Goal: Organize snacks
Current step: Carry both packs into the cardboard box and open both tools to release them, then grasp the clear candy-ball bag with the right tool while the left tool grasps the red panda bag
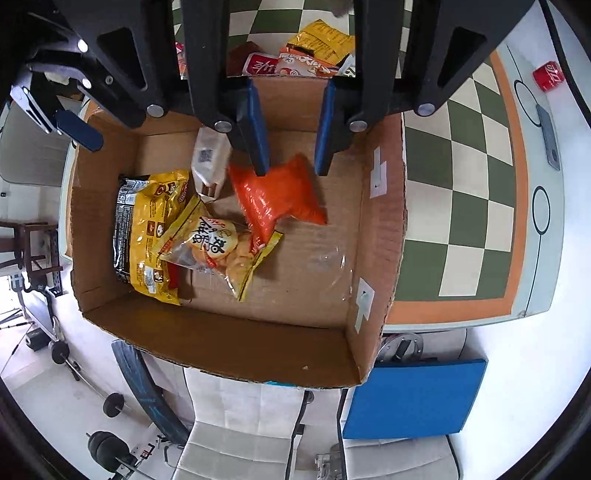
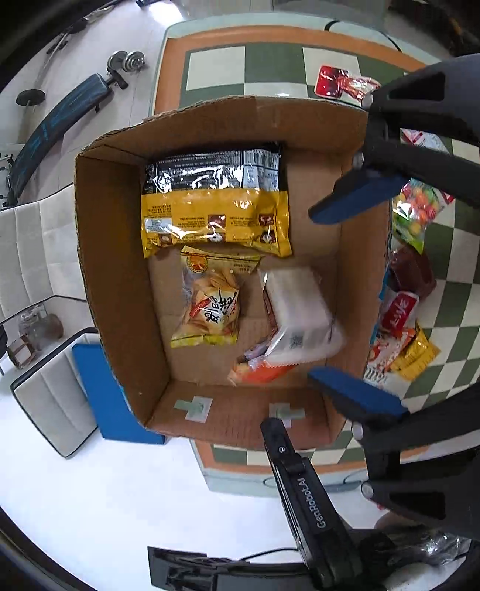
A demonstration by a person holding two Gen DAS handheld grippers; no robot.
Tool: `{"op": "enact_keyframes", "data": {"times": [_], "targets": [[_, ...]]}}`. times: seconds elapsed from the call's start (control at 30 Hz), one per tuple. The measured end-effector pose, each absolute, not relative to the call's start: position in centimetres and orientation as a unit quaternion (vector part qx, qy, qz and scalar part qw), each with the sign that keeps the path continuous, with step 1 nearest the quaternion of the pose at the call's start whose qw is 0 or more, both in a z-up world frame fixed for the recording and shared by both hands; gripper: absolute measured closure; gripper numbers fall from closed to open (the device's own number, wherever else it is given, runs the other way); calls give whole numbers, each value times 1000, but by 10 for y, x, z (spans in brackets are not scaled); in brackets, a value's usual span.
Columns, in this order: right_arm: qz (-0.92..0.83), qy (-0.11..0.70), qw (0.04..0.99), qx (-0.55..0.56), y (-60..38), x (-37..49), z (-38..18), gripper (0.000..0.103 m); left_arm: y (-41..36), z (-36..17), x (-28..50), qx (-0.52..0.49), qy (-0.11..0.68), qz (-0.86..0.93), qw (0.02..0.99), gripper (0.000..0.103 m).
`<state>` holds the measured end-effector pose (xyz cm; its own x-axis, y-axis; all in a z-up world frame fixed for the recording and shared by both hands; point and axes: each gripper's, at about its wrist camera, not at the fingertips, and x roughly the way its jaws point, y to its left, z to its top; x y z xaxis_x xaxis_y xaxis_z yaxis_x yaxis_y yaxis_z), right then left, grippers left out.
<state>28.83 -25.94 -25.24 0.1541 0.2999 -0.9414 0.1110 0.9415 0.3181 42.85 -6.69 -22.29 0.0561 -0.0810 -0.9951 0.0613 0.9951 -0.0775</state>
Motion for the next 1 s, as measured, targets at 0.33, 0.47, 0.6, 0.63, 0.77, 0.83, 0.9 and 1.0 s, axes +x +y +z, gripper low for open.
{"op": "enact_keyframes", "data": {"times": [0.33,0.47,0.6,0.63,0.77,0.83,0.9,1.0], "targets": [[42,642,756,120,-261,282,-247,9,-70,-208,408,2,665,-37,746,15],[44,634,765,102,-260,275,-239,8,-69,-200,395,-7,653,-37,757,14],[64,616,779,101,-259,262,-227,8,-70,-181,374,6,606,-31,795,14],[72,609,783,101,-258,258,-224,8,-70,-175,368,14,593,-28,804,14],[74,587,800,97,-259,236,-214,8,-64,-162,340,34,558,-11,829,14],[69,589,797,111,-264,221,-214,8,-60,-165,326,44,556,-9,830,14],[60,596,788,139,-274,202,-221,8,-56,-180,313,47,574,-18,817,14],[37,620,764,175,-289,180,-244,8,-45,-214,299,34,616,-31,787,14]]}}
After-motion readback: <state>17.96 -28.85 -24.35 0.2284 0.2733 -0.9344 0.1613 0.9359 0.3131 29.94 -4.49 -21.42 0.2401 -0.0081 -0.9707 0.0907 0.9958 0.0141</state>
